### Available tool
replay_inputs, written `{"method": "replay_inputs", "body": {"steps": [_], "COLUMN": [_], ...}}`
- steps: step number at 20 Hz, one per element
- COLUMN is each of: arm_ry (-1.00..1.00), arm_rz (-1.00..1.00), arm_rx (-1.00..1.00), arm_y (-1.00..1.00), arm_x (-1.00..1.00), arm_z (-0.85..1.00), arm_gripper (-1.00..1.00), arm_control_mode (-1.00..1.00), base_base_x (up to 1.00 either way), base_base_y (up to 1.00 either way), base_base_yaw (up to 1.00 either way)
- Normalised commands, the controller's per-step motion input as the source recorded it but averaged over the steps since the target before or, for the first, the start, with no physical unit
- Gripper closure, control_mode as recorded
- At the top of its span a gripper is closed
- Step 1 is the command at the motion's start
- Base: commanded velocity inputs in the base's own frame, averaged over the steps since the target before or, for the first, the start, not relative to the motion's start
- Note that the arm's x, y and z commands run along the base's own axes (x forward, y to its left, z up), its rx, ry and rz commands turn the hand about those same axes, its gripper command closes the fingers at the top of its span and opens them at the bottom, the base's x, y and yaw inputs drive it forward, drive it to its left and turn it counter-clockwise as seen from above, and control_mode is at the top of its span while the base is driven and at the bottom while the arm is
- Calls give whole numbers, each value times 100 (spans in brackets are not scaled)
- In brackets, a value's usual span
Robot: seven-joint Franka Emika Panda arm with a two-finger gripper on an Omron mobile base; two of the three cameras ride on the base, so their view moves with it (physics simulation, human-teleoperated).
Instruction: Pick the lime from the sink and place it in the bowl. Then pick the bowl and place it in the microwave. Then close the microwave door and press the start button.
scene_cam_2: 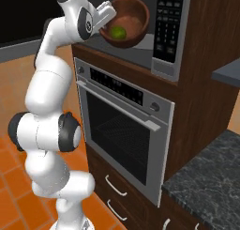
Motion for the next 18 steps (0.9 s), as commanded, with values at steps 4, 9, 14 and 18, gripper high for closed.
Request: {"method": "replay_inputs", "body": {"steps": [4,9,14,18], "arm_ry": [10,6,0,3], "arm_rz": [0,1,5,3], "arm_rx": [0,0,0,0], "arm_y": [-39,-39,-47,-24], "arm_x": [47,60,47,9], "arm_z": [21,2,0,-21], "arm_gripper": [100,100,100,100], "arm_control_mode": [-100,-100,-100,-100], "base_base_x": [0,0,0,0], "base_base_y": [0,0,0,0], "base_base_yaw": [0,0,0,0]}}
